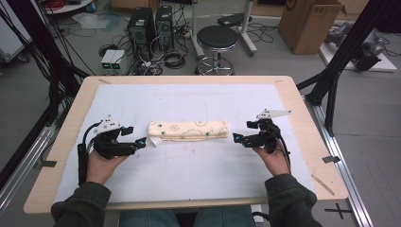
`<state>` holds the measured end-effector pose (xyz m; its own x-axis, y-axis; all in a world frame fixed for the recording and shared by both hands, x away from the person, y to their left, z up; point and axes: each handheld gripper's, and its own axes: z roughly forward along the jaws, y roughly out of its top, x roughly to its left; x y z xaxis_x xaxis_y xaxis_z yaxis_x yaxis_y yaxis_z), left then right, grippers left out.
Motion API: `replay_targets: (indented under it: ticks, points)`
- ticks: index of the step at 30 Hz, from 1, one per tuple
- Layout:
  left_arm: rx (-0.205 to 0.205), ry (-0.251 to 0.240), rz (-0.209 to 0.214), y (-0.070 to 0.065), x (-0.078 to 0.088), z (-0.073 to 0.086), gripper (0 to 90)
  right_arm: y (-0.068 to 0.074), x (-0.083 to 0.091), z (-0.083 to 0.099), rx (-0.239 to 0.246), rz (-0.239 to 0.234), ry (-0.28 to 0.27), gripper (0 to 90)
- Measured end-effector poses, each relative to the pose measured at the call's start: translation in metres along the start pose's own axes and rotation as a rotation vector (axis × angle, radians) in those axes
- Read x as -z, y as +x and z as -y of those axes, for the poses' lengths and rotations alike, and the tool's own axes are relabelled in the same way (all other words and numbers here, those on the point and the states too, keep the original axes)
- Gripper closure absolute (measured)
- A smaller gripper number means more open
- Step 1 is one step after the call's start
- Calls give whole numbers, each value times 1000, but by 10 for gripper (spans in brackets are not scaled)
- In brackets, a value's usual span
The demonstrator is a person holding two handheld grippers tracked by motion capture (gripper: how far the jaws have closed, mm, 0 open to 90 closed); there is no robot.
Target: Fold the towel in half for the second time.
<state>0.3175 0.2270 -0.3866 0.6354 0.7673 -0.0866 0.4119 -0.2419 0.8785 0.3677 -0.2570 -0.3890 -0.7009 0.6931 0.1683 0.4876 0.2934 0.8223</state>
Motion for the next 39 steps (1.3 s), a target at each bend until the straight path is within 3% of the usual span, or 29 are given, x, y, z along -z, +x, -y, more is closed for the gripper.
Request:
replay_targets:
  ticks: [20, 25, 39]
  points:
    - [-36, -7, 11, -14, 16, 16, 253, 9, 19, 21, 5, 6, -11, 118]
    - [-23, -2, 45, -17, 20, 20, 242, 12, 22, 27, 6, 7, -7, 118]
    - [-34, 1, 28, -21, 30, 36, 241, 14, 33, 49, -10, 19, -9, 118]
